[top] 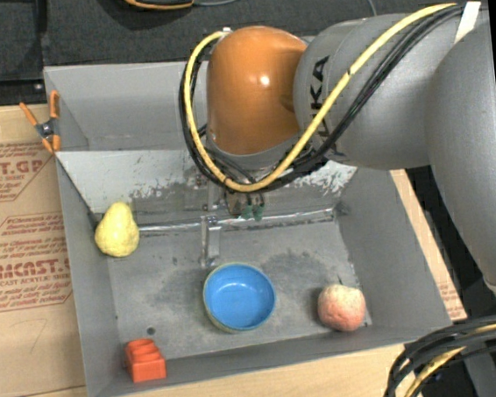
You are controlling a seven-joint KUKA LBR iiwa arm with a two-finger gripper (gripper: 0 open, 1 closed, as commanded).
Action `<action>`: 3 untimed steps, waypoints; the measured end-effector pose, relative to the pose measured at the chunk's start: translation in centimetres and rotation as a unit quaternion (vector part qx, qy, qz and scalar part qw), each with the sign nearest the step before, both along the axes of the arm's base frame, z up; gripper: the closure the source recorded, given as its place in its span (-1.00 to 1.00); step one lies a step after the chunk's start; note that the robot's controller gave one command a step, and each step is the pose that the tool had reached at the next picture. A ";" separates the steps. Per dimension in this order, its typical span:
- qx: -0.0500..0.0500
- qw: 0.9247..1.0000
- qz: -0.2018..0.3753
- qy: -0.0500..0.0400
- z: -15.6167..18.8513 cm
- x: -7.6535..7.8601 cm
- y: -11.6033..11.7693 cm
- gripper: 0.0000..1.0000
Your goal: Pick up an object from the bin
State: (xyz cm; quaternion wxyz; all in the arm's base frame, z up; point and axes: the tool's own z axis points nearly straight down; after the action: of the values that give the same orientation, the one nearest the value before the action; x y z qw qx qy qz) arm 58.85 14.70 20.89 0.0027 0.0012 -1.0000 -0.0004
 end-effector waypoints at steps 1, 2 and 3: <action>0.001 1.000 -0.001 -0.004 0.5 0.1 -0.1 -1.00; 0.001 0.995 0.104 -0.002 -12.5 -5.1 -7.5 -1.00; 0.001 0.985 0.174 -0.007 -4.8 -4.3 -8.2 -1.00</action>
Offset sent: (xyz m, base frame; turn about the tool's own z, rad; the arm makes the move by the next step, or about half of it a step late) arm -0.0576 -0.0840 -0.1389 -0.2287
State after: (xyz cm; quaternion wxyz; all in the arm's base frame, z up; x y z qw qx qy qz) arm 54.50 6.52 16.09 -0.0038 0.1748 -0.9846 -0.0012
